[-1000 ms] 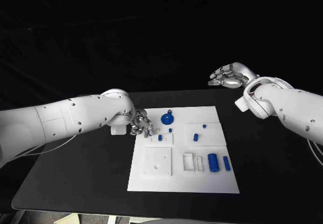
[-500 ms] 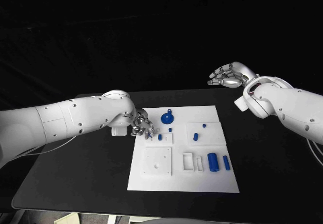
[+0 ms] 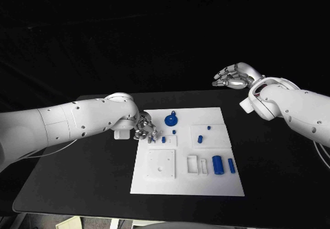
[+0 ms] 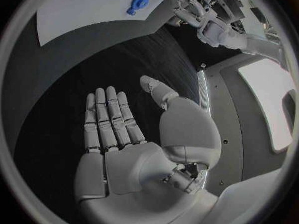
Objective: Assemble the parts on the task board
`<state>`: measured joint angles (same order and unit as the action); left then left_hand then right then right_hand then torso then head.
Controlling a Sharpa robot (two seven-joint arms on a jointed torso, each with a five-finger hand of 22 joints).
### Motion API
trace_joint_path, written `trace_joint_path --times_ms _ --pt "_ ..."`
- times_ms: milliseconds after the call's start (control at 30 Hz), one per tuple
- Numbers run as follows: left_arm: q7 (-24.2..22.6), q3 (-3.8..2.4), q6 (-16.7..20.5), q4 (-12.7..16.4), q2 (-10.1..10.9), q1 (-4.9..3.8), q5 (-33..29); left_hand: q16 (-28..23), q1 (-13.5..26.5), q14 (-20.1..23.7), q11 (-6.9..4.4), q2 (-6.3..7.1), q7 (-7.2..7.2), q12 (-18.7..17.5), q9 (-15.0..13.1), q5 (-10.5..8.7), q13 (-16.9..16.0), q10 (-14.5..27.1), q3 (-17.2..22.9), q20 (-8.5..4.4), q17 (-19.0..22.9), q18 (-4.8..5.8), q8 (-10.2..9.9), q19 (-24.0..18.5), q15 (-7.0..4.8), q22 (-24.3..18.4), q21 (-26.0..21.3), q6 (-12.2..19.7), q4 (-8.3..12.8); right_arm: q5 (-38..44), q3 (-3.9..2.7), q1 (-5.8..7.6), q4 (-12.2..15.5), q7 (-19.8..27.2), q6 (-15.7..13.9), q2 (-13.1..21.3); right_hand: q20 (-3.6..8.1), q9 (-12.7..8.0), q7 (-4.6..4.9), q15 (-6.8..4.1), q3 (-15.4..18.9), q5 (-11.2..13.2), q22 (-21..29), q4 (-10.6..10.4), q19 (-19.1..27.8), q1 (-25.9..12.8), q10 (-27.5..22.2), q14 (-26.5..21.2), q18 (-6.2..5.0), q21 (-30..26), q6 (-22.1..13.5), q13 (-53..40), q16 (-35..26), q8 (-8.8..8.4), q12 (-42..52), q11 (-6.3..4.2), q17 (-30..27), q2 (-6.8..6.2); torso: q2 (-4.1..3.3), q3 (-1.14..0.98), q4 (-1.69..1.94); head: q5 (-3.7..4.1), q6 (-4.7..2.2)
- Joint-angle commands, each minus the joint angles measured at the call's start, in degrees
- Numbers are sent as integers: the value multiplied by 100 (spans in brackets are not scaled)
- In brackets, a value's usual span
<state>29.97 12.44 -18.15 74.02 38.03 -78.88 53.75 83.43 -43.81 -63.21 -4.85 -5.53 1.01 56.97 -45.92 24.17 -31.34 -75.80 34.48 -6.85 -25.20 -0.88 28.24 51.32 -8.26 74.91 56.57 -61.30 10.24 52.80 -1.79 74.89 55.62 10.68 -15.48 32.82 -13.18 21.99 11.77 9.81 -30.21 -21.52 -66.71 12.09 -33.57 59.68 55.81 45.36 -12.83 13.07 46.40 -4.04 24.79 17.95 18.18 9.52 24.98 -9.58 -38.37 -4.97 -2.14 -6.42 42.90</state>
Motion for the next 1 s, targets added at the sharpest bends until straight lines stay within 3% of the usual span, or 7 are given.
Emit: trace_joint_path --times_ms 33,1000 --pt "-20 19 -91 16 -13 8 -53 25 -26 -161 -51 -94 -10 37 -8 106 -10 4 696 -819 -5 -3 -15 39 -199 122 25 -17 660 6 -3 -1 2 61 73 -5 -9 -8 -12 15 30 -33 -7 -9 -30 -19 44 18 76 -32 -43 7 37 20 -31 -11 -10 12 -2 0 0 5 8" --pt "-46 23 -197 2 -3 11 -104 27 -24 -161 -52 -91 -11 38 -27 105 -10 4 701 -820 -6 -5 -27 36 -197 121 32 -20 660 6 -3 -2 -6 61 86 -13 -11 -11 -11 15 37 -34 -13 -10 -33 -25 45 16 76 -43 -44 7 41 20 -35 -10 -19 14 1 -3 -1 5 15"
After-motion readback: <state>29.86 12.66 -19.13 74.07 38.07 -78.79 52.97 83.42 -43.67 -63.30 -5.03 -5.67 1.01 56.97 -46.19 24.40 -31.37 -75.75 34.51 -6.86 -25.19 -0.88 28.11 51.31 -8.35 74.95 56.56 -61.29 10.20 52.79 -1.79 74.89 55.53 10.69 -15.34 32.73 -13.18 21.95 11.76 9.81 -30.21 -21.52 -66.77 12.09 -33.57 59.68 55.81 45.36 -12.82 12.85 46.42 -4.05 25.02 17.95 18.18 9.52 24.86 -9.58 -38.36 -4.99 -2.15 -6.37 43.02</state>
